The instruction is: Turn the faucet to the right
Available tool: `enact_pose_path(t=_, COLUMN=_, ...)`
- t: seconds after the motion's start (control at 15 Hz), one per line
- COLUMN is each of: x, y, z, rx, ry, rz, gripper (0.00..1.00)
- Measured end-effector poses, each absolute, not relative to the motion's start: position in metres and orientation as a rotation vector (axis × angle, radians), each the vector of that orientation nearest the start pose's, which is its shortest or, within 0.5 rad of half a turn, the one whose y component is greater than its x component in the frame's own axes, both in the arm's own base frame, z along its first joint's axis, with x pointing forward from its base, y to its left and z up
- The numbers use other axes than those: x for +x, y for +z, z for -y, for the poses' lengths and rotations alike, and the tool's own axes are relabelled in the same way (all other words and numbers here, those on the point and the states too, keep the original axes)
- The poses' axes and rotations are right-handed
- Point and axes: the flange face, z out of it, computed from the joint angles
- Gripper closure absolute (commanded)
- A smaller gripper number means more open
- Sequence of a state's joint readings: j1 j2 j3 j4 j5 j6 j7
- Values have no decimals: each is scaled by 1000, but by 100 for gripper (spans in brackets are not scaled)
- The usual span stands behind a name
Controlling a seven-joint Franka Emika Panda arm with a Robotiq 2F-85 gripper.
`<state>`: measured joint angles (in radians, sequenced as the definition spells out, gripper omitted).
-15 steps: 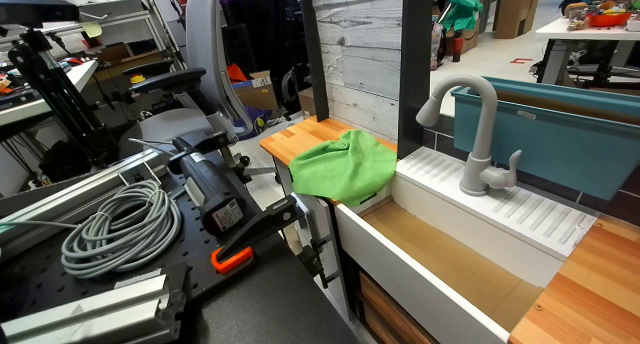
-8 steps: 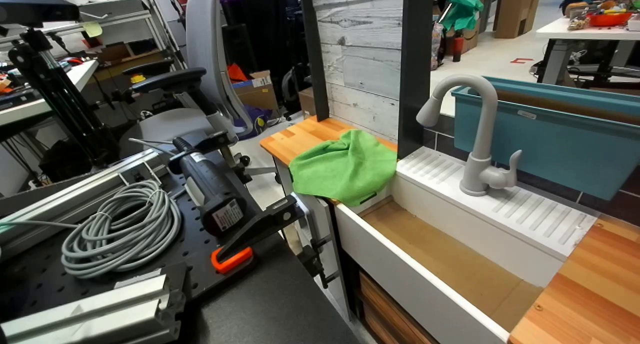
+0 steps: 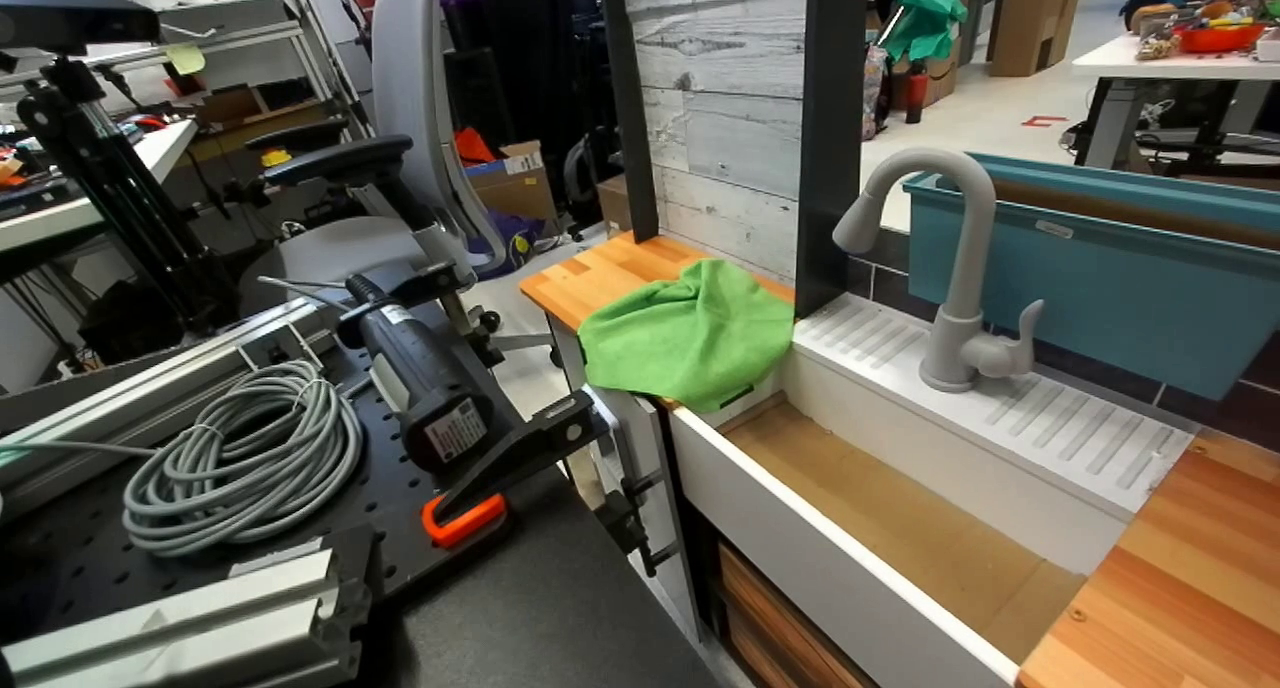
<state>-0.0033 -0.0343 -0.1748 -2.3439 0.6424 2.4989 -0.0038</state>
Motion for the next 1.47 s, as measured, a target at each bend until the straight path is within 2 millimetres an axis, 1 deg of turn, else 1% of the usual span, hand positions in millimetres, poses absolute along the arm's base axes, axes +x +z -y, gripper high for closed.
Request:
enact_pose_path(t=0.27, x=550, y=328, z=125, rx=-2471, ry=-301, rz=-1049, gripper=0)
enact_pose_path(t=0.53, x=585, y=284, z=140, rx=-2444, ry=-275, rz=-1170, gripper=0)
enact_pose_path(t=0.73, x=606, y=251, z=143, rx=-2433, ry=-251, rz=-1247, gripper=0)
enact_pose_path(t=0.93, x=623, y=220, z=138, rx=-2428, ry=-211, rz=-1288, gripper=0)
enact_pose_path(t=1.07, x=632, y=205, z=133, rx=-2428, ry=-187, rz=-1304, gripper=0)
enact_pose_path(t=1.2, x=640, y=194, z=128, rx=-2424, ry=-173, rz=-1316, gripper=0)
enact_pose_path(t=1.27, x=644, y=190, z=126, rx=-2426, ry=-167, rz=-1322, gripper=10)
enact_pose_path(t=1.33, x=647, y=186, z=125, rx=-2429, ry=-163, rz=-1328, gripper=28)
enact_pose_path(t=1.4, x=650, y=183, z=124, rx=-2433, ry=-160, rz=-1334, gripper=34)
enact_pose_path(t=1.47, x=652, y=180, z=124, rx=-2440, ry=-159, rz=-1335, gripper=44)
